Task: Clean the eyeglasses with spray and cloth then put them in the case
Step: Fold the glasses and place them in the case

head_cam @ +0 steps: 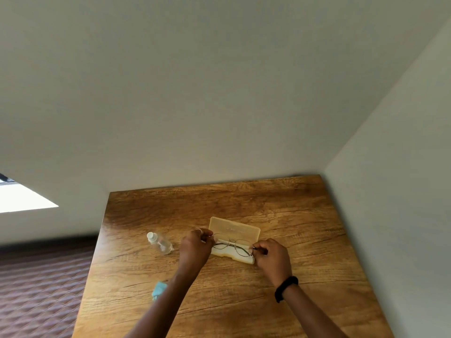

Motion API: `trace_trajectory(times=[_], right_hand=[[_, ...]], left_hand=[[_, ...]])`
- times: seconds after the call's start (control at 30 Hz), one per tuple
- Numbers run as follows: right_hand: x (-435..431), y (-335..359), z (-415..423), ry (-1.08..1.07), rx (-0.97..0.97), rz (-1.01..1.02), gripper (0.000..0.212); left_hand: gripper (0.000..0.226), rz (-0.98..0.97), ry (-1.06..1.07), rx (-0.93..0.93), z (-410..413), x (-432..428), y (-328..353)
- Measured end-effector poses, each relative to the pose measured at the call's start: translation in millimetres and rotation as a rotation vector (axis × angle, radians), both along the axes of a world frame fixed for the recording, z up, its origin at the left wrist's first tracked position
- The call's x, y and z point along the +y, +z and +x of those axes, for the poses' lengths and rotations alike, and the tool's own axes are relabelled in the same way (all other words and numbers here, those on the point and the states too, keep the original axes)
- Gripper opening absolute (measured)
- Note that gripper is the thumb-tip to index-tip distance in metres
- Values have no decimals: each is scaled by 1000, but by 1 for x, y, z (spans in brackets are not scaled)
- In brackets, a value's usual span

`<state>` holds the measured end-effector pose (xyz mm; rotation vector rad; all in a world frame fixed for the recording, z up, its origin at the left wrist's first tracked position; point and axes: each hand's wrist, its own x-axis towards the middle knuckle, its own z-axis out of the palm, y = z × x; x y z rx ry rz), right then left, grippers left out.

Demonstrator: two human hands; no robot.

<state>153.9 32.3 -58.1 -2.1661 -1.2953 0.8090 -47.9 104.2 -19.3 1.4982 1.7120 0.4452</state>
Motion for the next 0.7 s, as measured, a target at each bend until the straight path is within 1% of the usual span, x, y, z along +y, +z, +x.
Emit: trace_trajectory(times=[0.3,0.4,0.47,0.57,0.7], right_hand=[[24,13,19,203,-22,-25,5],[29,17,21,305,-84,-44,9],[31,20,21,387,-164,-74,13],[33,24,21,482,-247,-102,21],[33,29,21,526,-289,-101,31]], left_hand=[[28,10,8,14,-5,-25,-5],[28,21,11,16,-5,-27,-3],[26,12,20,18,-5,-27,-2],[22,-43,37,4,-7,-23,-3],[17,-109,23,-21,-10,-17,-4]])
